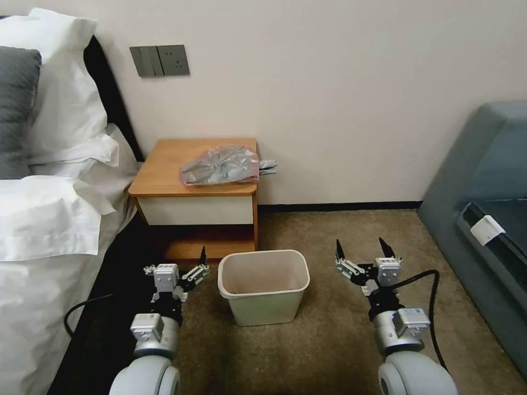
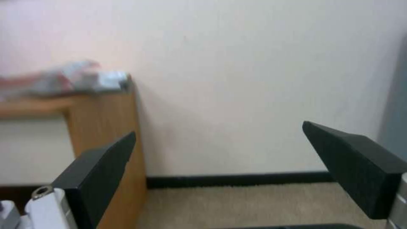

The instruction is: Pick up the garbage bag from the table and place it over the trash can.

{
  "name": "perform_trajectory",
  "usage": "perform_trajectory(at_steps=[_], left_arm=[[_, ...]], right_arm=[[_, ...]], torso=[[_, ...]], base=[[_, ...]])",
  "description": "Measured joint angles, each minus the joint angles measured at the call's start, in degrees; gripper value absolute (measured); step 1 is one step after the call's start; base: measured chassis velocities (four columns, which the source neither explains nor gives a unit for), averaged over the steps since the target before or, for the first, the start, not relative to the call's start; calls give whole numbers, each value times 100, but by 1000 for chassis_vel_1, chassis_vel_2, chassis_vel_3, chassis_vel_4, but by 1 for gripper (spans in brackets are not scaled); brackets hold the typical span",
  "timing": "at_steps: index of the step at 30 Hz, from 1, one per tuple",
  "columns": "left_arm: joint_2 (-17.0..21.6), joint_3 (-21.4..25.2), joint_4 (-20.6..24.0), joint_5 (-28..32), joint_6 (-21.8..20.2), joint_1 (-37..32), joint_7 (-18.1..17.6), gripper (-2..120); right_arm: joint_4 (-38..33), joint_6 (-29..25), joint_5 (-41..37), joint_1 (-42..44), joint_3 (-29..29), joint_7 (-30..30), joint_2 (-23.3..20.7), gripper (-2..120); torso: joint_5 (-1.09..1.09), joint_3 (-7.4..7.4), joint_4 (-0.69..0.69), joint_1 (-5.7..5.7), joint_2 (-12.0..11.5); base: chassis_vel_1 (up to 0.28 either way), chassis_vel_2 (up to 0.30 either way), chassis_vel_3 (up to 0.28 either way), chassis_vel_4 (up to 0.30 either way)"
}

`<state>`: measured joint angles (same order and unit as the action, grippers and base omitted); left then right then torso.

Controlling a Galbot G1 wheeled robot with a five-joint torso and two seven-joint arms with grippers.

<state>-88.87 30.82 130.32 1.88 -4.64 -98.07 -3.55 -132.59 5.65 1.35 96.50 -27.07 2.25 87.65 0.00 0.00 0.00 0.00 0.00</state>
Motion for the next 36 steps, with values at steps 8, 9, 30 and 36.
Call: perform_trajectory(at_steps=[8, 9, 30, 36], left_arm=[[-206, -48, 1063, 129, -321, -626, -253, 100], [-240, -58, 1227, 148, -368, -732, -294, 100], [175, 103, 1316, 683, -449, -1141, -595, 100], [261, 144, 1309, 705, -445, -1229, -619, 100]], right_arm=[[-887, 463, -102, 348, 249, 71, 40, 100], [-890, 497, -154, 343, 253, 50, 28, 100], [-186, 779, -3912, -896, 261, 362, -875, 100], [291, 1047, -5976, -1795, 428, 898, -1275, 100]], torso=[[1, 0, -1, 0, 0], [2, 0, 0, 0, 0], [0, 0, 0, 0, 0], [1, 1, 0, 0, 0]], base=[[0, 0, 0, 0], [0, 0, 0, 0], [0, 0, 0, 0], [0, 0, 0, 0]])
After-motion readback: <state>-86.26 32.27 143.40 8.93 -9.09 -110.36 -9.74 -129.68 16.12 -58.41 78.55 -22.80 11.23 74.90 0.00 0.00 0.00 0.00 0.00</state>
